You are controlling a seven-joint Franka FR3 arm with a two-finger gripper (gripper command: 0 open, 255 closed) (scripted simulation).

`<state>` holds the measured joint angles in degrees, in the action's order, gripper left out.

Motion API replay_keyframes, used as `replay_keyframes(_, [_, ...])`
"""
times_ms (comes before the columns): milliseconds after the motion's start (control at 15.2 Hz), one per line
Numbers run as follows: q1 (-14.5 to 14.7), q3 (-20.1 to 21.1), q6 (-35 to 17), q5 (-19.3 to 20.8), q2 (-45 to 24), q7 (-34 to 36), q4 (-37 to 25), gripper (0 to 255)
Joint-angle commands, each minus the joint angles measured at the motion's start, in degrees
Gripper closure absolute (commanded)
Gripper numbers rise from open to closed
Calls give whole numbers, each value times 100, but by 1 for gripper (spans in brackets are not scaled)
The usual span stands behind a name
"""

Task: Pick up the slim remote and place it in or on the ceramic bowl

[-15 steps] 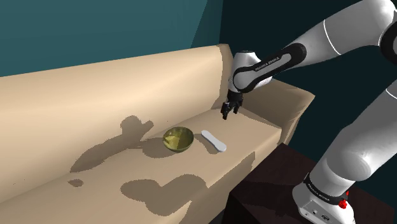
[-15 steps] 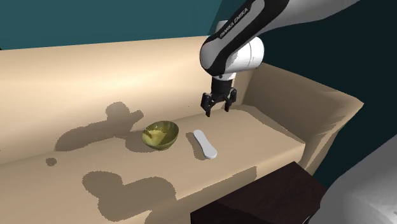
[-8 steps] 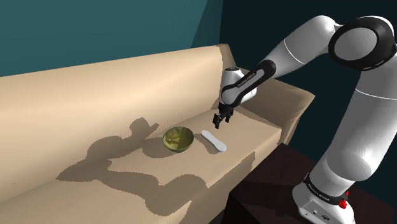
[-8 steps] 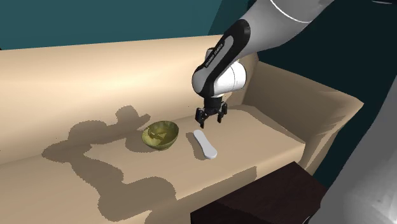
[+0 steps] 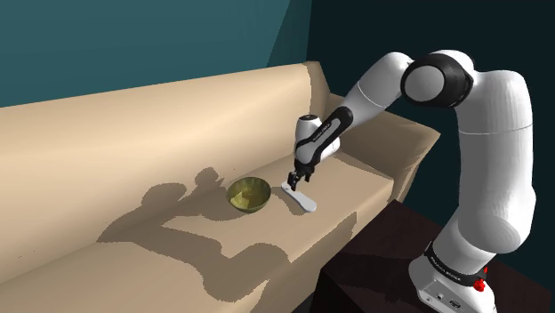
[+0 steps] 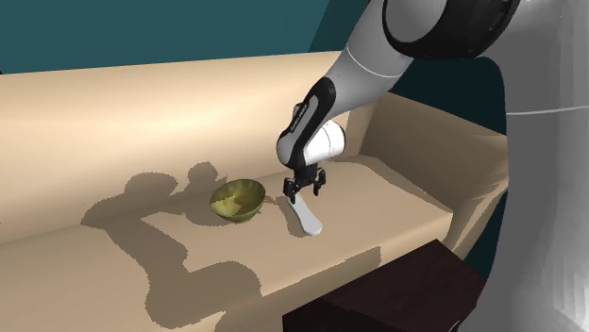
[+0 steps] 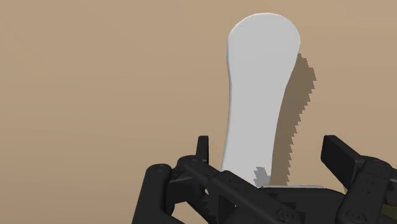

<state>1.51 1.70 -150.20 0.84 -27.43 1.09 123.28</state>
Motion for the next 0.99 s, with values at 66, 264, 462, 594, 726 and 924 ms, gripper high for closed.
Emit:
replay_keyframes(66, [62,-33,-176,50,-521,65,-314,0])
replay_keyframes(264, [68,-42,-332,56,-736,69,-373,0])
replay_keyframes(462, [75,-49,-482,63,-956,74,-443,0])
replay_keyframes(594, [76,-51,-510,64,-998,75,-457,0])
replay_keyframes(726, [76,-51,-510,64,-998,75,-457,0])
replay_keyframes(924, [76,-51,-510,64,-998,75,-457,0])
